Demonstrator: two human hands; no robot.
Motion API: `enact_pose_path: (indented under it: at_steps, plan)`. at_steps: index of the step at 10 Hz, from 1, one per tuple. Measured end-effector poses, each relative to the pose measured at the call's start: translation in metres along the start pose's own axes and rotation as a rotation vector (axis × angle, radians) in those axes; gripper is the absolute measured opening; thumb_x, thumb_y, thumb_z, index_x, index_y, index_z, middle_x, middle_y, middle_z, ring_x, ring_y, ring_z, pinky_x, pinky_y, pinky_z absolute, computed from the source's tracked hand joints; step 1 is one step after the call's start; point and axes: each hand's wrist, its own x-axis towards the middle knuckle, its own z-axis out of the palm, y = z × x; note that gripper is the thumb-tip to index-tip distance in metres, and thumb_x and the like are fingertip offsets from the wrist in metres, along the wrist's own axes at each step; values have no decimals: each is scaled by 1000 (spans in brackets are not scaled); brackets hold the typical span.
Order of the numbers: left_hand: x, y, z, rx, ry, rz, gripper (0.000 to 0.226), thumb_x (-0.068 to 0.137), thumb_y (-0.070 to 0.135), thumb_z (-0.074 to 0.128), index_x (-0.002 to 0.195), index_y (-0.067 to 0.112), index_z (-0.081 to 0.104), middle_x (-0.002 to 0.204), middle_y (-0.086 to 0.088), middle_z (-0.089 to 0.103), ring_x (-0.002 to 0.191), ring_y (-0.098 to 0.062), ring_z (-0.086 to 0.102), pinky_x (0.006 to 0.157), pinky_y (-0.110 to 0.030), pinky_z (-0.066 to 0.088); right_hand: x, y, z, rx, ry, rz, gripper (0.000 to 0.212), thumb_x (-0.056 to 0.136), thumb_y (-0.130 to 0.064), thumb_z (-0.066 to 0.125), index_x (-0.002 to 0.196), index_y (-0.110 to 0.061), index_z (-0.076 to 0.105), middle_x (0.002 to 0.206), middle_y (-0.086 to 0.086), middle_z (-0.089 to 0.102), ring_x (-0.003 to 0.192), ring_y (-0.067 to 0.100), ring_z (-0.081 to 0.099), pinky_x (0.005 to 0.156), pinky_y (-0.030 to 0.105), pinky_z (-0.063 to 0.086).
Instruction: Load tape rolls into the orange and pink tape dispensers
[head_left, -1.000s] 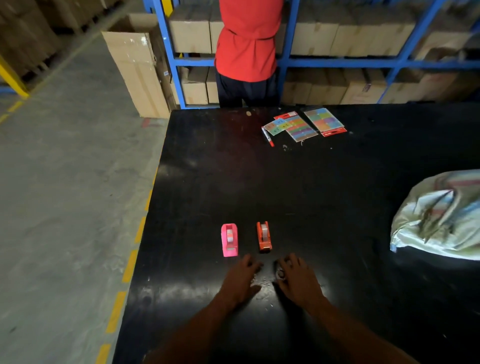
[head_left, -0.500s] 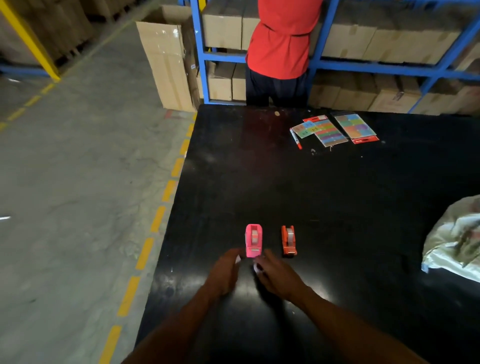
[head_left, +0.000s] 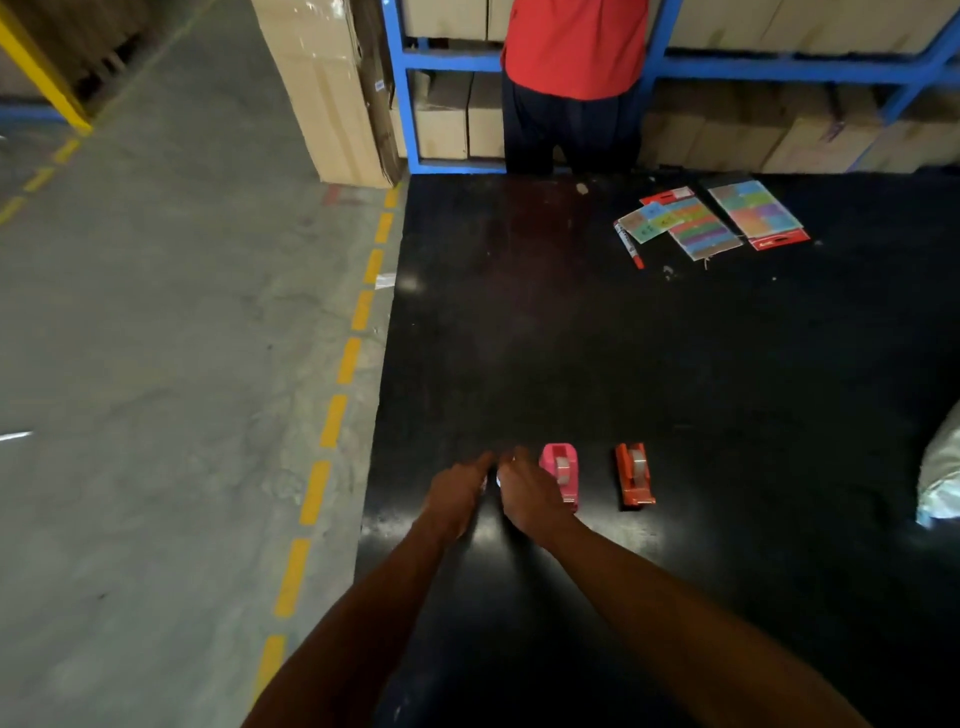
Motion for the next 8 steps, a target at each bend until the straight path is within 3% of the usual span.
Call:
enact_pose_path:
  at_steps: [1, 2, 3, 4, 6, 7, 8]
  plan:
    - [4, -6, 3, -2, 2, 23, 36, 96, 27, 46, 132, 31, 46, 112, -11, 72, 99, -31, 70, 87, -39, 55, 7, -2, 8, -32, -7, 47, 34, 102, -4, 37, 132, -5, 53, 134, 18, 56, 119, 31, 59, 97, 38, 49]
    - [1, -7, 5, -48, 28, 31, 34, 97, 28, 48, 131, 34, 44, 102, -8, 74, 90, -28, 72, 82, -39, 57, 11, -3, 15, -72, -7, 93, 37, 103, -5, 35, 139, -1, 46, 141, 21, 49, 127, 33, 51, 106, 39, 41]
    - [-1, -9, 6, -85, 33, 19, 40, 94, 21, 55, 133, 30, 48, 105, -8, 73, 94, -28, 70, 80, -35, 52, 12, -1, 16, -124, -6, 79, 39, 102, -5, 38, 141, 0, 41, 144, 22, 45, 131, 35, 46, 108, 39, 38]
    - [0, -20, 10, -73, 46, 7, 55, 84, 15, 60, 135, 33, 48, 127, 0, 67, 113, -21, 64, 92, -30, 50, 13, 3, 16, -152, -18, 40, 42, 99, -7, 43, 141, -1, 41, 144, 22, 44, 131, 35, 46, 107, 39, 41]
    - [-2, -28, 18, -169, 67, 3, 57, 82, 18, 66, 133, 36, 48, 127, -1, 63, 113, -21, 62, 97, -38, 51, 0, 3, 12, -92, 11, 22, 52, 96, -4, 52, 144, 2, 36, 143, 23, 40, 127, 35, 47, 92, 36, 49]
    - [-8, -31, 21, -284, 135, -1, 56, 83, 16, 69, 135, 29, 51, 129, -2, 64, 114, -18, 63, 102, -31, 49, -25, 1, -5, 22, 32, 14, 52, 97, -6, 49, 146, 0, 33, 148, 18, 36, 129, 33, 46, 93, 39, 49]
    - [-24, -24, 20, -389, 189, -35, 50, 86, 20, 64, 134, 24, 52, 116, -1, 69, 91, -7, 62, 83, -16, 47, -57, 11, -16, 117, -3, 26, 64, 98, -15, 52, 153, -4, 21, 155, 18, 28, 134, 36, 44, 99, 43, 48]
